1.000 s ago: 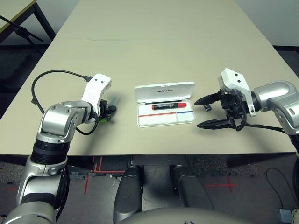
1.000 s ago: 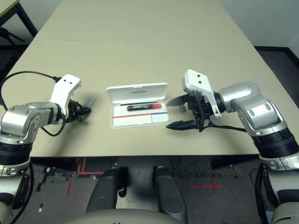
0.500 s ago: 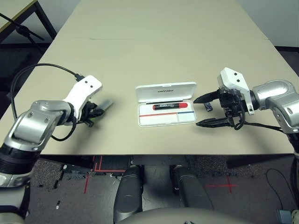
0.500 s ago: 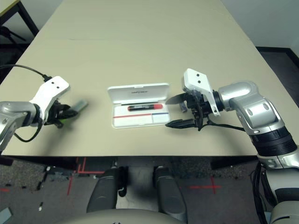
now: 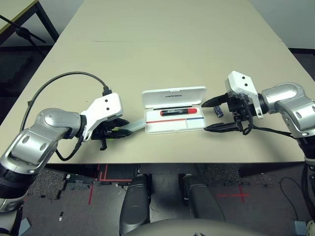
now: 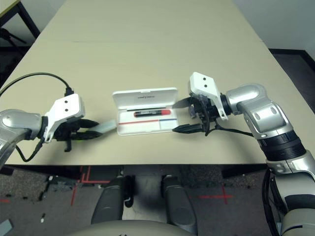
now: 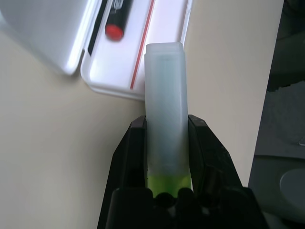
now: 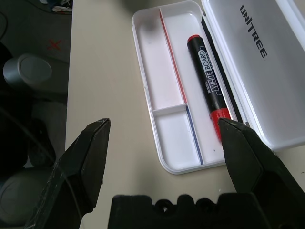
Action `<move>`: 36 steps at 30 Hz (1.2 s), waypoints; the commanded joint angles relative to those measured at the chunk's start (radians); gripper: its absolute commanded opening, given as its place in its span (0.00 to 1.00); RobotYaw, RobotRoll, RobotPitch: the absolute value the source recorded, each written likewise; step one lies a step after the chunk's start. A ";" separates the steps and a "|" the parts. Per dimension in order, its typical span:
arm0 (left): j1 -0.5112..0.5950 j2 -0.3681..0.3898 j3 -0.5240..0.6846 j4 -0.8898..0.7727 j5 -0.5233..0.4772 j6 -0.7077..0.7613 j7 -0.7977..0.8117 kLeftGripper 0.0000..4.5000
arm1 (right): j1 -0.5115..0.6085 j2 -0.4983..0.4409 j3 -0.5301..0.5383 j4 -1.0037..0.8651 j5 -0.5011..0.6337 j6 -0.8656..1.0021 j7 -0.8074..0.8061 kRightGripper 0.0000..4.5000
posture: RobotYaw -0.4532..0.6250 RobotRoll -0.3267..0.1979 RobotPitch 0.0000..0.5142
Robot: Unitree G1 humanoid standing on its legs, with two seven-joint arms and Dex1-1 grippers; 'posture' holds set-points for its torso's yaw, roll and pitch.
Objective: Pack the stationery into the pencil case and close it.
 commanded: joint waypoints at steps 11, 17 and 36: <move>-0.169 -0.148 -0.219 0.091 0.121 -0.070 -0.043 0.24 | -0.003 -0.009 0.008 -0.026 -0.021 0.003 0.002 1.00 | 0.50 0.62 0.32; -0.227 -0.226 -0.285 0.169 0.182 -0.102 -0.044 0.24 | 0.003 -0.015 0.006 -0.032 -0.024 0.004 0.002 1.00 | 0.50 0.62 0.32; -0.290 -0.347 -0.353 0.272 0.285 -0.121 -0.047 0.24 | 0.044 -0.026 -0.004 -0.025 -0.043 -0.036 -0.011 1.00 | 0.48 0.62 0.33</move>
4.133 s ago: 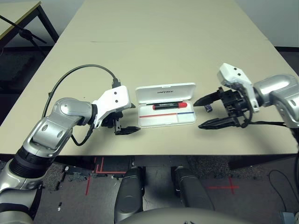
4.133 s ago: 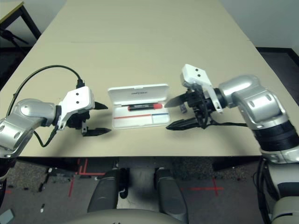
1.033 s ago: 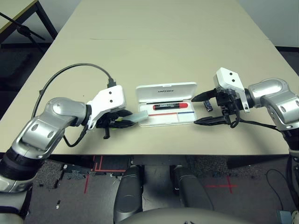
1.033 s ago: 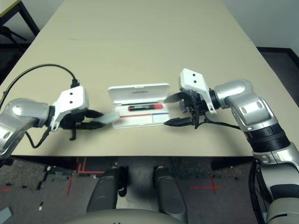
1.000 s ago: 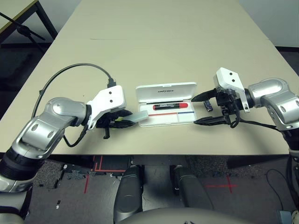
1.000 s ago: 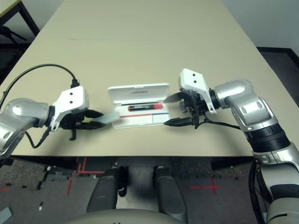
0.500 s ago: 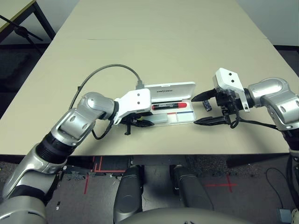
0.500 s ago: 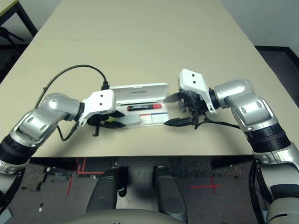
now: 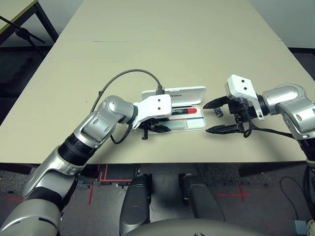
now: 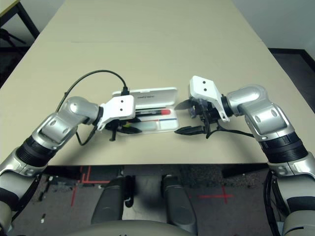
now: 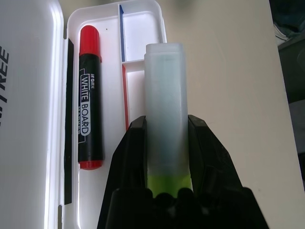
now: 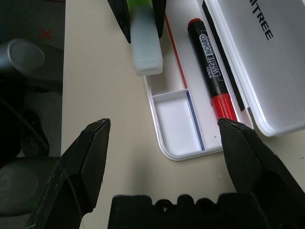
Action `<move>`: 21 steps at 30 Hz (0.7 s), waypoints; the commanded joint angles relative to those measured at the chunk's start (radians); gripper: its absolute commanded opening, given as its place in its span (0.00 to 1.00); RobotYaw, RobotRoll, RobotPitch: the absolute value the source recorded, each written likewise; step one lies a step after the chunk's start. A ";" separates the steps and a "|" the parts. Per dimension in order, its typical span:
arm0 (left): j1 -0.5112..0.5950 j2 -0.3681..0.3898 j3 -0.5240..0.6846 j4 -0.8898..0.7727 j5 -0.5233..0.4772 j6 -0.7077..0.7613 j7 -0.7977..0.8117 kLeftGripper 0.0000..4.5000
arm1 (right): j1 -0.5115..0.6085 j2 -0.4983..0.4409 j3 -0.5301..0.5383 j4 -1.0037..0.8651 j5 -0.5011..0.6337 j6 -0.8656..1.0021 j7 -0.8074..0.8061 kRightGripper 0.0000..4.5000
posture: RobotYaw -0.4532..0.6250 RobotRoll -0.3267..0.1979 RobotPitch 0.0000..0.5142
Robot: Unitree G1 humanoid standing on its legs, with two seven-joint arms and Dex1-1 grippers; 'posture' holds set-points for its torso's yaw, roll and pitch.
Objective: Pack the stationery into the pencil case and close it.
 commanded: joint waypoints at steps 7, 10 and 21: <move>-0.036 -0.035 -0.033 0.052 0.072 -0.003 0.008 0.24 | 0.015 -0.014 -0.003 0.000 -0.013 -0.017 -0.005 1.00 | 0.47 0.62 0.33; -0.038 -0.041 -0.031 0.057 0.081 -0.006 0.008 0.24 | 0.016 -0.014 -0.003 -0.002 -0.014 -0.017 -0.005 1.00 | 0.47 0.62 0.33; -0.031 0.021 0.075 0.008 0.004 -0.004 -0.052 0.99 | 0.007 -0.009 -0.007 -0.003 -0.001 0.003 0.004 1.00 | 0.48 0.62 0.33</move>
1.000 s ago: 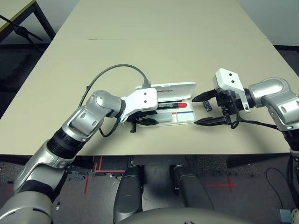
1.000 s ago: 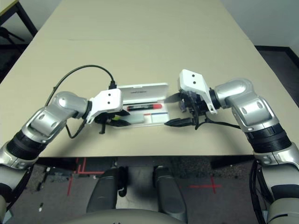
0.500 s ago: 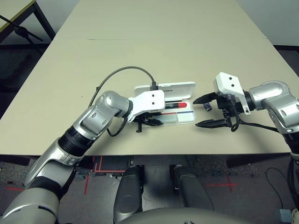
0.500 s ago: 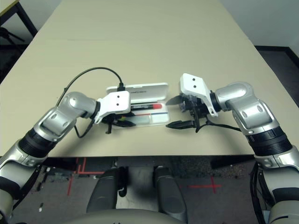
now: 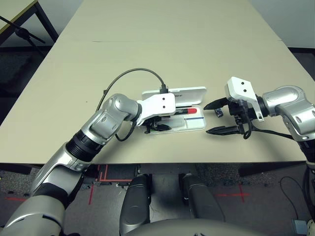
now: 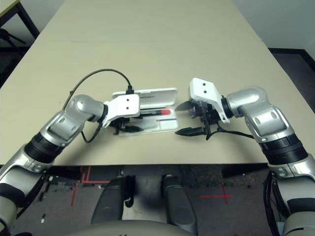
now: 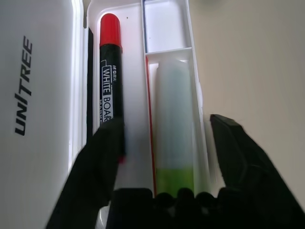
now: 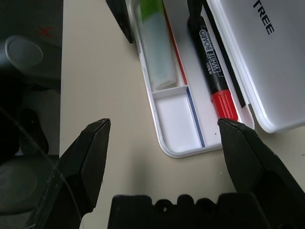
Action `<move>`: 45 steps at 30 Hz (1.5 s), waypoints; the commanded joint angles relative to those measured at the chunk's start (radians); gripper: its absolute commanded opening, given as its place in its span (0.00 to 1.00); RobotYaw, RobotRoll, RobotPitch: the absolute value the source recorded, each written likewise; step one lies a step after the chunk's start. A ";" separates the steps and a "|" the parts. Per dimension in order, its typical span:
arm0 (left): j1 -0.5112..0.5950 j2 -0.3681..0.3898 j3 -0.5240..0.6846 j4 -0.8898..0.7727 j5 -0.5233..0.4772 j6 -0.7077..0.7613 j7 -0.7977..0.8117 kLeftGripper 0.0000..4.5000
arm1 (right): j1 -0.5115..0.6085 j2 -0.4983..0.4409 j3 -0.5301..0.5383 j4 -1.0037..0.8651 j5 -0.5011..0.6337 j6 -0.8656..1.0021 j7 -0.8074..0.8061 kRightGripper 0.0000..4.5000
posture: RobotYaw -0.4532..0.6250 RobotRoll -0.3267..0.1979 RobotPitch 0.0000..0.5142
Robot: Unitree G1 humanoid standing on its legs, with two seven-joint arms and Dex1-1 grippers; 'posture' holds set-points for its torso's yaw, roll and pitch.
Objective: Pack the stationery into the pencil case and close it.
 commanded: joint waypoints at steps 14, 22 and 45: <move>0.224 0.245 0.329 -0.228 -0.264 0.007 -0.117 0.99 | -0.002 -0.037 -0.029 0.056 0.018 0.013 0.025 1.00 | 0.48 0.62 0.31; 0.308 0.286 0.375 -0.267 -0.291 0.008 -0.086 0.99 | 0.006 -0.100 -0.066 0.013 0.013 0.163 -0.048 1.00 | 0.49 0.62 0.31; 0.329 0.255 0.313 -0.251 -0.263 -0.038 -0.042 0.99 | 0.044 0.128 -0.173 -0.250 -0.027 0.851 -0.766 1.00 | 0.45 0.62 0.35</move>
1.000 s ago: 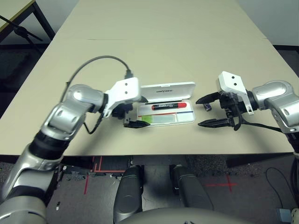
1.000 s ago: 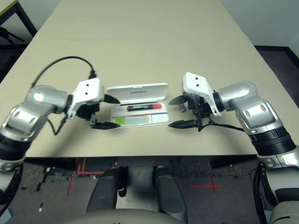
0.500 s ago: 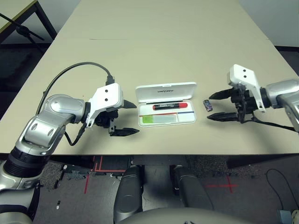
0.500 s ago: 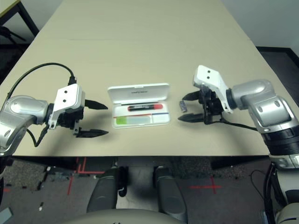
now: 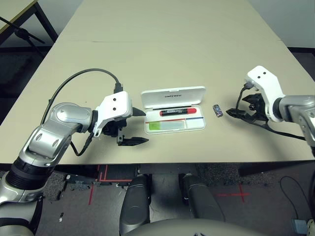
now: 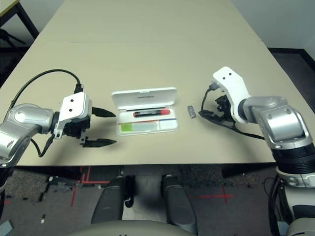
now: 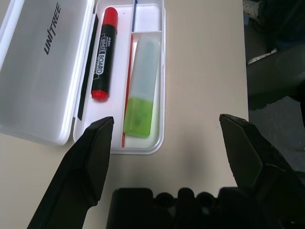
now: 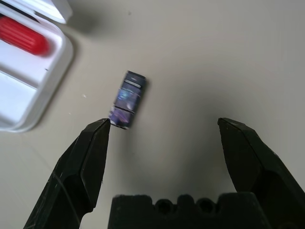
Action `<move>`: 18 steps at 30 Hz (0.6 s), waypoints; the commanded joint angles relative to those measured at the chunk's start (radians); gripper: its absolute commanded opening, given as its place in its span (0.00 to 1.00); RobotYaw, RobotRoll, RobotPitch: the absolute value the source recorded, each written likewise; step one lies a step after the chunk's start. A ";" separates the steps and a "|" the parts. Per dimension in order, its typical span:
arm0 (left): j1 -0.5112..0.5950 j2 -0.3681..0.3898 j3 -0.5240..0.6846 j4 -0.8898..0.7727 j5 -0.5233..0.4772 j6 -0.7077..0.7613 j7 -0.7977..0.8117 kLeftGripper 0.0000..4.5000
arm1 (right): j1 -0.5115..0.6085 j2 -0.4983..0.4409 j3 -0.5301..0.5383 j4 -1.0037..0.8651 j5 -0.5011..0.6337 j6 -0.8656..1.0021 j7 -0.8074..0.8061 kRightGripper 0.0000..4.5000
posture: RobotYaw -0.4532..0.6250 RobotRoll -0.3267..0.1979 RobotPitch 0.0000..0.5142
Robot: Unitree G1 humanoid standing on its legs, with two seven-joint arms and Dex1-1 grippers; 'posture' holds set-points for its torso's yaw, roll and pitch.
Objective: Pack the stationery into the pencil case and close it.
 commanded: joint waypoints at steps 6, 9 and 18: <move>0.028 0.009 -0.015 -0.021 0.001 0.008 0.019 0.99 | -0.039 0.100 0.018 -0.030 0.022 0.077 -0.093 1.00 | 0.49 0.62 0.36; 0.036 0.017 -0.008 -0.032 -0.003 0.014 0.024 0.99 | -0.040 0.117 0.034 0.002 0.019 0.066 -0.109 1.00 | 0.50 0.62 0.36; 0.051 0.028 0.002 -0.055 -0.008 0.030 0.039 0.99 | -0.038 0.143 0.077 0.104 0.009 0.016 -0.135 1.00 | 0.51 0.62 0.35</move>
